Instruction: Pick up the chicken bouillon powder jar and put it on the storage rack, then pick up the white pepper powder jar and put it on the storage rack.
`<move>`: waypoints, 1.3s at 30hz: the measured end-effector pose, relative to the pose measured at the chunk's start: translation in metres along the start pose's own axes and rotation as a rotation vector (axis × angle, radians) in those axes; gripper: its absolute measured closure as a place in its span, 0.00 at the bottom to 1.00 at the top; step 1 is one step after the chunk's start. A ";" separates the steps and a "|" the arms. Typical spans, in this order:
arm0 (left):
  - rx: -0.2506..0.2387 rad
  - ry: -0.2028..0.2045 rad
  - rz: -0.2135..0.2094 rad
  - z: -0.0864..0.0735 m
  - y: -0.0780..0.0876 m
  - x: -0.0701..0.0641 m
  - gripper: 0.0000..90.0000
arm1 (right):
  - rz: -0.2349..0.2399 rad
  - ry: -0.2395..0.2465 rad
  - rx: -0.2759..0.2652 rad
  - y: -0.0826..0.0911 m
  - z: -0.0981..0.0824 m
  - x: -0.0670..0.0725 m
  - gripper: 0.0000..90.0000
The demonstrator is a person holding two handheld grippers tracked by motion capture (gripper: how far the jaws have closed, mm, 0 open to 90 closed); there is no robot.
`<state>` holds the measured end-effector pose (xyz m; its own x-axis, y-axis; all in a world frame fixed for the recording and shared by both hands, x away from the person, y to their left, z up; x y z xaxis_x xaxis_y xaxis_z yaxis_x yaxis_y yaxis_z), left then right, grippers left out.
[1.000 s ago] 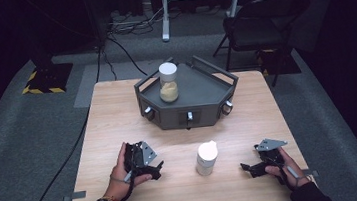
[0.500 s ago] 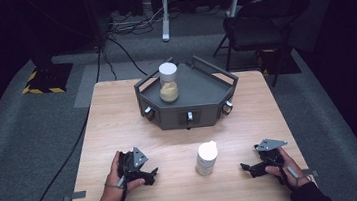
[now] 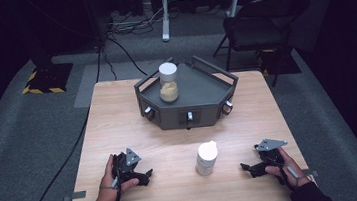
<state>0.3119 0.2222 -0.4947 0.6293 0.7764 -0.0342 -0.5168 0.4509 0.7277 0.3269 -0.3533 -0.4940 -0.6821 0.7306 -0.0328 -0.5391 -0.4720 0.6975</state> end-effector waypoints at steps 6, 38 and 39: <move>-0.001 -0.006 -0.011 0.000 0.000 0.005 0.00 | 0.000 0.000 0.000 0.000 0.000 0.000 0.00; -0.002 -0.008 -0.012 0.001 -0.002 0.005 0.00 | -0.001 0.001 -0.001 0.001 -0.001 0.000 0.00; -0.002 -0.008 -0.012 0.001 -0.002 0.005 0.00 | -0.001 0.001 -0.001 0.001 -0.002 0.000 0.00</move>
Point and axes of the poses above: each handheld gripper's, and its own axes: y roughly backward along the jaws, z roughly out of its top, x roughly to its left, the point moved 6 cm from there along -y, roughly forward along the jaws, and after that the axes turned 2 degrees about -z, right-handed, at the moved point
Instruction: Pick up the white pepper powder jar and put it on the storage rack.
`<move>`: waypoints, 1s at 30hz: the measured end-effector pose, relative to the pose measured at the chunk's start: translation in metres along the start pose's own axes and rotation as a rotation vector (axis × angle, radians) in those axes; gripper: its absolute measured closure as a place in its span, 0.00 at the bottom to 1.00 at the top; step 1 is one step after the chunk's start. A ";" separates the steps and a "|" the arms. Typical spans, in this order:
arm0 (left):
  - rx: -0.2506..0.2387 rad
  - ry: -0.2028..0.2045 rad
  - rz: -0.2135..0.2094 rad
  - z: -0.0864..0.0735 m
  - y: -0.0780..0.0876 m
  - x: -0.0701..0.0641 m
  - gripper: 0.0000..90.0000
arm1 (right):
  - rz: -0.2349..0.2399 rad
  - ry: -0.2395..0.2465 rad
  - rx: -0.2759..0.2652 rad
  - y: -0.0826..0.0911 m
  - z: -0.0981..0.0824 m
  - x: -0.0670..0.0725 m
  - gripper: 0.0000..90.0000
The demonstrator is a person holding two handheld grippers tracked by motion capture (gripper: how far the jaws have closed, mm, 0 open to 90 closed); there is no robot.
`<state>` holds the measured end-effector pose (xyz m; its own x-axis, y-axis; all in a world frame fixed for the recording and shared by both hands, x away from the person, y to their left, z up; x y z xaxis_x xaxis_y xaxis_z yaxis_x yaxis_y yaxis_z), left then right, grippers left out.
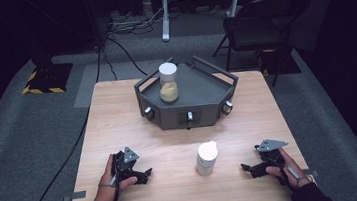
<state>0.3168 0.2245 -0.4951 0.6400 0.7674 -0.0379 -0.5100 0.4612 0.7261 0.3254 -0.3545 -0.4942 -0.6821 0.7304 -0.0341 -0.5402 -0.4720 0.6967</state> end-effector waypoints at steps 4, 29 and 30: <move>-0.001 -0.006 -0.003 0.000 0.000 0.001 0.00 | 0.000 0.000 0.001 0.000 0.000 0.000 0.00; 0.000 -0.008 -0.006 0.000 0.000 0.001 0.00 | 0.034 -0.005 -0.145 0.018 0.003 0.011 0.02; 0.000 -0.008 -0.006 0.000 0.000 0.001 0.00 | 0.036 0.000 -0.152 0.018 0.004 0.012 0.02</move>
Point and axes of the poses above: each handheld gripper's, and its own axes: y roughly backward along the jaws, z roughly out of its top, x roughly to its left, the point moved 6 cm from there along -y, roughly forward along the jaws, and after that the axes turned 2 degrees about -z, right-handed, at the moved point
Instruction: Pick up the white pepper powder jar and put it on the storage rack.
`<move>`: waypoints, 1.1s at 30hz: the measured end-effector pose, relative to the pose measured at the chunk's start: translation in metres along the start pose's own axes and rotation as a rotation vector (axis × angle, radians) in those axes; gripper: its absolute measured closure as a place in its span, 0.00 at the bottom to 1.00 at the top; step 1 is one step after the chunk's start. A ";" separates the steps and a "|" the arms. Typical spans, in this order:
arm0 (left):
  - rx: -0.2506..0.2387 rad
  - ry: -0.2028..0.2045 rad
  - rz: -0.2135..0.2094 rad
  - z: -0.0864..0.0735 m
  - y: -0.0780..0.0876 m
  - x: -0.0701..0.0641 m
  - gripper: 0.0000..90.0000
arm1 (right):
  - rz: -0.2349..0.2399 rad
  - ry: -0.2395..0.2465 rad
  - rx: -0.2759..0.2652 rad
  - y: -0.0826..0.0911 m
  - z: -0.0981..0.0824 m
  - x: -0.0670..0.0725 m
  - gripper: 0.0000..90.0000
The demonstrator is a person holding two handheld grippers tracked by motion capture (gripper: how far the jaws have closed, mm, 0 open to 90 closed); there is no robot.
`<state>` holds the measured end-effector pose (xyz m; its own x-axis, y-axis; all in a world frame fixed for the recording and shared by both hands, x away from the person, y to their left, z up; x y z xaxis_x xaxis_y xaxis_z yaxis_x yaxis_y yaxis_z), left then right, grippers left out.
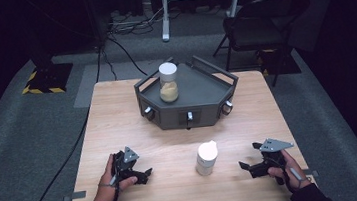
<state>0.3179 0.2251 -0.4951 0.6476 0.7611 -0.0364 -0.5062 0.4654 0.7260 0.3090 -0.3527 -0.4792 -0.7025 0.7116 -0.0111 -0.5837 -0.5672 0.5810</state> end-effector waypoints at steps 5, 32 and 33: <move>0.000 -0.001 -0.001 0.000 0.000 0.000 0.00 | 0.022 0.009 -0.033 0.003 0.002 0.003 0.02; -0.001 -0.001 -0.001 0.000 0.000 0.000 0.00 | 0.063 0.007 -0.104 -0.013 0.006 0.032 0.02; -0.001 -0.001 -0.002 0.000 0.000 0.000 0.00 | 0.064 0.014 -0.102 -0.015 0.007 0.034 0.02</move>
Point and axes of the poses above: each handheld gripper's, and its own axes: y roughly backward along the jaws, z roughly out of its top, x roughly to its left, the point moved 6 cm from there along -y, roughly forward along the jaws, and after that the axes turned 2 degrees about -z, right-handed, at the moved point
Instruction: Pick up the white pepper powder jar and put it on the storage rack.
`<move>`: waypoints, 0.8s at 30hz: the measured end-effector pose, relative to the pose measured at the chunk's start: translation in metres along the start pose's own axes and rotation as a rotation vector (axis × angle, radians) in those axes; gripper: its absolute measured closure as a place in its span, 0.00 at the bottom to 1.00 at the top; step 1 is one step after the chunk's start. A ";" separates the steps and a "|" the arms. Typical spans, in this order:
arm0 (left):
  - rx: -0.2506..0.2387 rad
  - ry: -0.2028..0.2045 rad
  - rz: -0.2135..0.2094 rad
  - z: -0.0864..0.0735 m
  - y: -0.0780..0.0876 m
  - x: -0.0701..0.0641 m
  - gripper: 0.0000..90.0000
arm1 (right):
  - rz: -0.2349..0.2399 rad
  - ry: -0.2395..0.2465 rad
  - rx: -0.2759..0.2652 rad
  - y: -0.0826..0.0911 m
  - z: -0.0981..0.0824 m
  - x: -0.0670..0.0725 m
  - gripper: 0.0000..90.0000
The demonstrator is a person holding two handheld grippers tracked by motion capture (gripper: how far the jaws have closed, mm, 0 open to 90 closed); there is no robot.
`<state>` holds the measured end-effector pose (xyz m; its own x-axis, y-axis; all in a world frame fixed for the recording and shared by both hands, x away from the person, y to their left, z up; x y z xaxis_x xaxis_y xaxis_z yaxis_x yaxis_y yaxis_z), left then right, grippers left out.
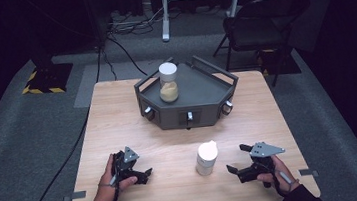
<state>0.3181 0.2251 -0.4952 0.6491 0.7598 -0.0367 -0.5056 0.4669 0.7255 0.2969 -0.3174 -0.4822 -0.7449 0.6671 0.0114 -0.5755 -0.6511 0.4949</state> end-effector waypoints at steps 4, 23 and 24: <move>0.001 -0.002 0.000 0.000 0.000 0.000 0.00 | 0.013 0.006 -0.003 -0.005 0.003 0.005 0.02; 0.000 -0.002 -0.001 0.000 0.000 0.000 0.00 | 0.082 -0.024 -0.019 -0.023 0.011 0.013 0.02; 0.000 -0.002 -0.001 0.000 0.000 0.000 0.00 | 0.082 -0.021 -0.018 -0.024 0.012 0.014 0.02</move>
<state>0.3185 0.2251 -0.4952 0.6510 0.7582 -0.0359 -0.5051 0.4680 0.7252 0.3045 -0.2880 -0.4839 -0.7827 0.6184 0.0702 -0.5186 -0.7105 0.4756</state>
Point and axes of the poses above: each handheld gripper's, and its own axes: y roughly backward along the jaws, z roughly out of its top, x roughly to its left, the point moved 6 cm from there along -y, roughly forward along the jaws, and after that the axes turned 2 degrees about -z, right-handed, at the moved point
